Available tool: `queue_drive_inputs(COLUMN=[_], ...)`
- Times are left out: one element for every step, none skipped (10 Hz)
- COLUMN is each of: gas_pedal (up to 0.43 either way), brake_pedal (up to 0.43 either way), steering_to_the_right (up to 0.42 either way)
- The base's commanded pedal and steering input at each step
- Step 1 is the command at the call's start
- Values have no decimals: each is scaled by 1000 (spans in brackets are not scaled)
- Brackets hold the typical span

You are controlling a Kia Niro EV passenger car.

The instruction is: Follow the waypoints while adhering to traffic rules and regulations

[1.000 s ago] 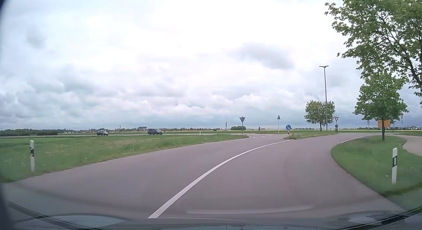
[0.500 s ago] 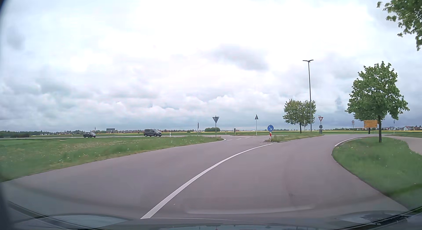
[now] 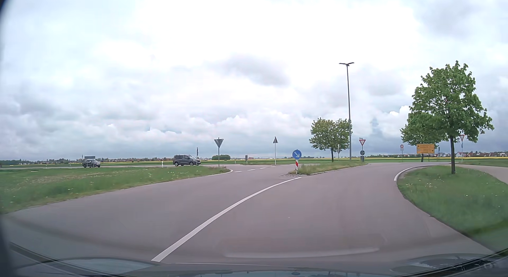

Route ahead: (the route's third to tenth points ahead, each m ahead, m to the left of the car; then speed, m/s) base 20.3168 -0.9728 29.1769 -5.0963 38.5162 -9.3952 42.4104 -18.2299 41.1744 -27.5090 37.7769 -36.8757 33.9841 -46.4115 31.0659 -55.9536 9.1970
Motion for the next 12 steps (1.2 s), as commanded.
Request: queue_drive_inputs(gas_pedal=[79,79,79,79,79,67,59,47,47,47,47,47], brake_pedal=[12,12,12,12,12,12,12,12,12,12,12,12], steering_to_the_right=[104,104,104,104,104,104,105,106,107,105,101,96])
